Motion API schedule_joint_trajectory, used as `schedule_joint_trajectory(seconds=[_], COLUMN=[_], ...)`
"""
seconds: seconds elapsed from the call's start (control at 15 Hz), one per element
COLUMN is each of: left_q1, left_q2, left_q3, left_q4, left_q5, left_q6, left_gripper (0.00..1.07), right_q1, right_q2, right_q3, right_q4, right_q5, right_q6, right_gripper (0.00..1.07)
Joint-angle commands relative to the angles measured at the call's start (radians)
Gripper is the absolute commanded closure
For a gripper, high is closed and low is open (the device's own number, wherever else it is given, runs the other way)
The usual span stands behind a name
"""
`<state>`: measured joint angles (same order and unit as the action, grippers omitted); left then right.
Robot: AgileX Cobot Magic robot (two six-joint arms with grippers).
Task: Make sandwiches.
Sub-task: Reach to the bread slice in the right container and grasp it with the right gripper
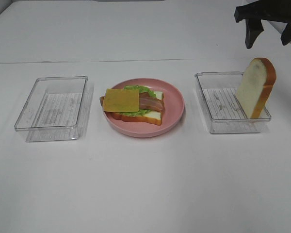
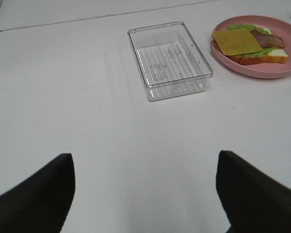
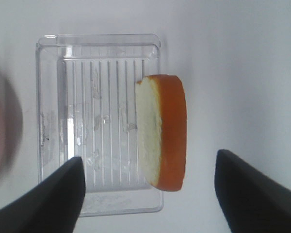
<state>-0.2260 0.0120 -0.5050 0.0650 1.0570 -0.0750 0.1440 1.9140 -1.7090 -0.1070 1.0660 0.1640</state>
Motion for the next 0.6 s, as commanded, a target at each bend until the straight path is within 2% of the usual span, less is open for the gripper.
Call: schedule_joint_trajectory(seconds=[0.07,0.4,0.47,0.53,0.6], left_q1=[-0.004,-0.004,-0.004,-0.004,-0.004], left_q2=[-0.004,-0.004,-0.004,-0.004,-0.004], left_q3=[0.003,0.003,0.003,0.003,0.003], left_q4=[-0.009,-0.009,-0.009,-0.009,-0.009], left_q5=[-0.010,-0.010,-0.010,-0.010,-0.010], left_q6=[-0.003,-0.003,-0.003,-0.003,-0.003], left_gripper=[0.30,0.30,0.30,0.30,0.30], right_q1=[-0.029,-0.029,-0.029,-0.029,-0.029], right_q2=[0.033,0.158,0.168,0.171,0.171], right_q3=[0.004,0.004,0.004,0.004,0.004], right_q4=[0.004,-0.044,-0.044,-0.042,-0.036], right_q5=[0.043,0.018,0.004,-0.006,-0.009], right_q6=[0.018,-0.009,-0.009,-0.009,-0.009], right_gripper=[0.36,0.37,0.40,0.49,0.64])
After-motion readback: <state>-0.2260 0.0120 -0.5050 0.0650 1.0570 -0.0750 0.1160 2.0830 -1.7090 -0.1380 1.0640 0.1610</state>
